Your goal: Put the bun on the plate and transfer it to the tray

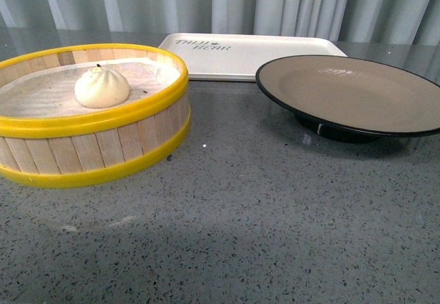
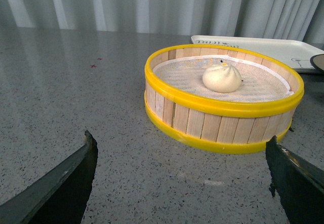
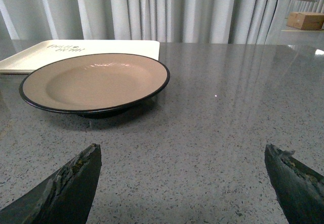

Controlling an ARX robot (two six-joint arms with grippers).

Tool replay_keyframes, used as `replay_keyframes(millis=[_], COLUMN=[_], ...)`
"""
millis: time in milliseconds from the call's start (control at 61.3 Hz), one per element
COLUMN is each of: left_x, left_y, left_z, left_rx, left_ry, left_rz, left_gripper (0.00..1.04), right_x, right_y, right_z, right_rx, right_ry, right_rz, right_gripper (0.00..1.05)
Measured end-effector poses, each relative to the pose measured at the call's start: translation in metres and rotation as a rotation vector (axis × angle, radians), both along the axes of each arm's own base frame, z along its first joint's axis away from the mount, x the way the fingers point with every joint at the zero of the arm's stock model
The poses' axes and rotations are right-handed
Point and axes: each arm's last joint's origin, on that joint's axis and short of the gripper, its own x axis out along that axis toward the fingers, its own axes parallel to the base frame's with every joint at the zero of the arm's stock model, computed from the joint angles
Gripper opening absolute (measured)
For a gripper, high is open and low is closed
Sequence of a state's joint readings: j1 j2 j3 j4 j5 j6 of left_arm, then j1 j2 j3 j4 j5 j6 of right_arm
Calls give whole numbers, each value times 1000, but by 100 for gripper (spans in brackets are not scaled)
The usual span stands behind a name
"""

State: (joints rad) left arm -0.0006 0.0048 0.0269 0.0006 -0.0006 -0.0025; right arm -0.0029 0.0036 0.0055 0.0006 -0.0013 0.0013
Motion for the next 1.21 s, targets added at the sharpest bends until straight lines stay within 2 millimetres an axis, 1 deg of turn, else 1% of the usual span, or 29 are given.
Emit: replay_keyframes(millis=[946, 995, 1027, 1060, 1092, 1125, 1207], left_x=[0, 1, 2, 4, 5, 7, 11], left_y=[0, 0, 0, 0, 1, 3, 7], left_z=[0, 0, 0, 3, 5, 8, 30], left_rx=[0, -37, -68, -87, -100, -113, -134], left_ry=[4, 194, 383, 476, 536, 553, 495], left_rz=[-2, -45, -59, -53, -46, -42, -32], left_gripper=[98, 98, 98, 98, 98, 98, 98], right_x=[0, 0, 0, 0, 0, 0, 0], right_y=[0, 0, 0, 0, 0, 0, 0], right_z=[0, 0, 0, 0, 0, 0, 0], right_rx=[0, 0, 0, 0, 0, 0, 0], right_ry=[0, 0, 0, 0, 0, 0, 0], right_rz=[0, -1, 0, 3, 1, 0, 0], right_gripper=[96, 96, 96, 96, 96, 96, 96])
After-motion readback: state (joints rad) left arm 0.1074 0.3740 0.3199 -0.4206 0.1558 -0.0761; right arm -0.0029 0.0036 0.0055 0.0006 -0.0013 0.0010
